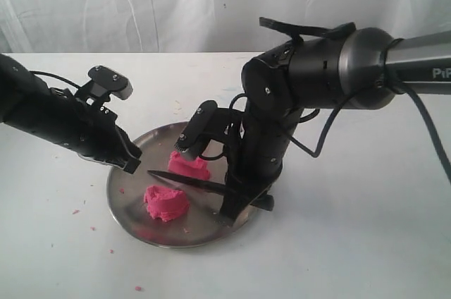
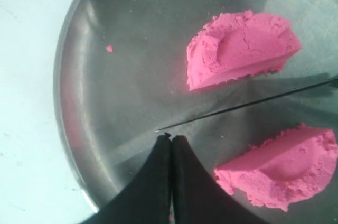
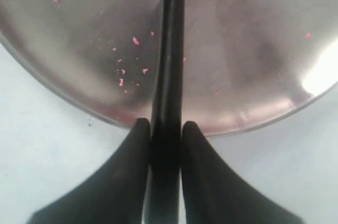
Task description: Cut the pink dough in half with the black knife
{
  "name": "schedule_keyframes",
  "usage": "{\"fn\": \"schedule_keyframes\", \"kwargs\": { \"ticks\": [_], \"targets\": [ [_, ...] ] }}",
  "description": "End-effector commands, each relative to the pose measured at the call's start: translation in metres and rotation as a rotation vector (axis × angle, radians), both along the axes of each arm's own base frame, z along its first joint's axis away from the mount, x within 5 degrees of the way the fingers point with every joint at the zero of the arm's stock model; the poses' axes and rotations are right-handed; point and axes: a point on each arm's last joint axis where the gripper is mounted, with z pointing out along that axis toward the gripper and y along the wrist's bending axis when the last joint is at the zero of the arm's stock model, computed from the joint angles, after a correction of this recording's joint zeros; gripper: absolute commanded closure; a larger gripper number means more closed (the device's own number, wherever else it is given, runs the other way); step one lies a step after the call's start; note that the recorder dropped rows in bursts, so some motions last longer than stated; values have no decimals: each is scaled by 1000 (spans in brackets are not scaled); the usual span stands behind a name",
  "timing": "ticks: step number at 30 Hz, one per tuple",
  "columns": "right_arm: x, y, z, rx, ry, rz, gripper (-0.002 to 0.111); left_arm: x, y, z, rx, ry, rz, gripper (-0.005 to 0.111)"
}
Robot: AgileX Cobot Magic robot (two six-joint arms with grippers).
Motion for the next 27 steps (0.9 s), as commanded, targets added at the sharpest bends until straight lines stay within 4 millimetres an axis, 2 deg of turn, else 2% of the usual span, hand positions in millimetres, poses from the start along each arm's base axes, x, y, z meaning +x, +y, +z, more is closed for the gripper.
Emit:
{"fn": "schedule_keyframes", "kwargs": {
  "ticks": [1,4,18,27],
  "targets": [
    [-3,-2,22,63,-44,-43,108,-4,0,10,-18,-17,6,107],
    [-4,-3,29,84,-60,-64,108,-4,0,12,-19,-22,5,107],
    [-7,9,31,244,11,-172,108,-7,-1,19,-39,-20,13,107],
    [-12,3,11,265,12,-228,108,-9,-1,25,-47,-30,10,107]
  ]
}}
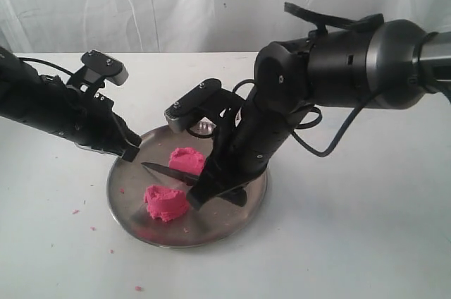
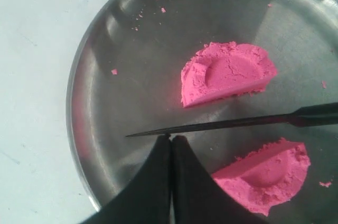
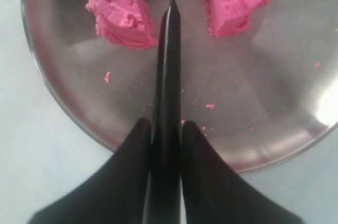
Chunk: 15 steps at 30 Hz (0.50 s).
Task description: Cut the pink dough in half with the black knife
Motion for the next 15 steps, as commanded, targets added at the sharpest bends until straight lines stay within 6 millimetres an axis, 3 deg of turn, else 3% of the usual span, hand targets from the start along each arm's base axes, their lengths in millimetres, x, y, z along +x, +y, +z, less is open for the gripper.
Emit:
{"fn": "schedule_keyframes", "kwargs": {
  "ticks": [1,9,15],
  "targets": [
    [-2,-6,-9,23,0,-42,108,-4,-1,3,-19,12,-6,107],
    [11,-19,-17,117,44,-184,108,-5,-2,3,-24,22,-15,107],
    [8,-15,-26,166,142,-139,108,-5,-2,3,-29,28,-11,107]
  ]
}}
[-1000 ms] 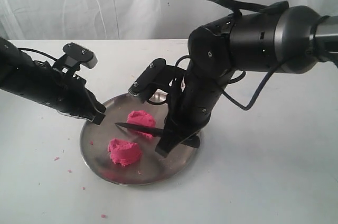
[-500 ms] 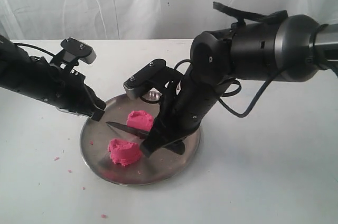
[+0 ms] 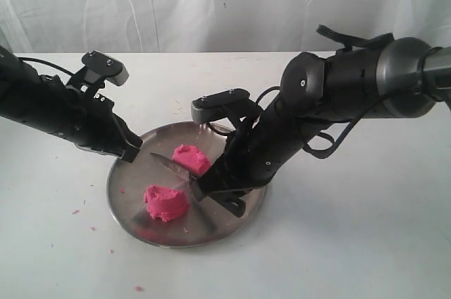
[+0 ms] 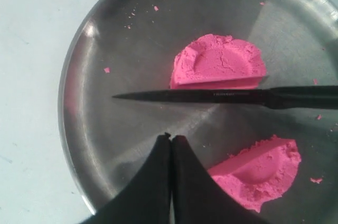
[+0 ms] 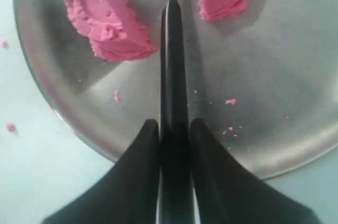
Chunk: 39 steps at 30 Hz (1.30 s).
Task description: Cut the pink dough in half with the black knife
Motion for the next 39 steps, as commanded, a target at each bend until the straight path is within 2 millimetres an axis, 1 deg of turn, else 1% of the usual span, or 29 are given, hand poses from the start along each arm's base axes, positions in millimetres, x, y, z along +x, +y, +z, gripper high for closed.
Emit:
{"fn": "schedule_keyframes", "kwargs": {
  "ticks": [1,8,14,18,20,23,24,29,31,33,35,37,39],
  "targets": [
    [-1,1,-2,28,25,19,108,-3,-1,2,-20,17,-2,107],
    [1,-2,-5,18,39,19,108,-3,-1,2,-20,17,-2,107],
    [7,-9,-17,13,90,3,108,-4,-2,2,-24,23,3,107],
    [9,-9,-19,58,111,11,108,-4,-2,2,-25,23,4,106],
    [10,-9,-21,67,122,11,108,-4,-2,2,-25,23,4,101],
    [13,-9,-23,80,142,13,108,-4,-1,2,-27,22,9,88],
    [14,-9,-23,81,149,12,108,-4,-1,3,-28,20,9,86],
    [18,-7,-24,88,165,18,108,-8,-1,19,-35,-28,10,85],
    [19,-6,-24,90,169,19,105,-10,0,26,-38,-50,11,85],
    [19,-6,-24,91,169,18,97,-13,0,34,-43,-74,10,85],
    [19,-6,-24,91,169,18,88,-16,1,43,-52,-94,19,85],
    [19,-6,-24,88,168,20,81,-20,2,52,-52,-117,24,85],
    [19,-6,-24,87,166,19,77,-26,4,64,-46,-145,31,85]
  ]
}}
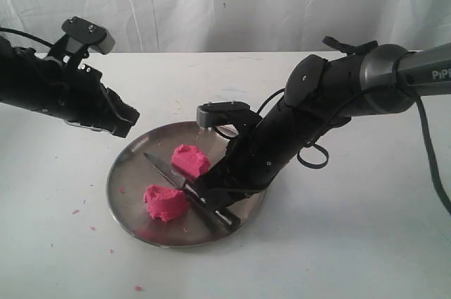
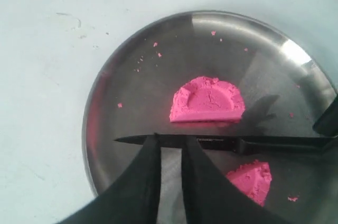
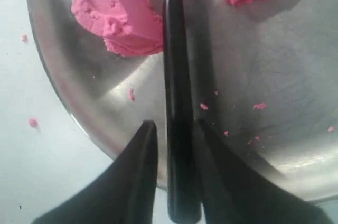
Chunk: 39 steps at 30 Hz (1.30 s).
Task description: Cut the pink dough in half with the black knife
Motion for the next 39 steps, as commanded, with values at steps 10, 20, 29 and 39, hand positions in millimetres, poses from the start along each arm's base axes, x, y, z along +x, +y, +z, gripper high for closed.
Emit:
{"fn": "schedule_keyframes", "kwargs": {
  "ticks": [10,20,29,39],
  "targets": [
    [-11,-9,69,88,-178,36,77,-88,16,102,-13,-174,17,89],
    [-79,-64,156,296,-571,-221,108,-195,35,117,-112,-234,101,107],
    [-133,-104,151,343,-684,-304,108,-237,48,73,-214,-376,227,107],
    [-192,-139,157,464,-833,-325,108,-250,48,46,-326,-279,284,107]
  ]
}}
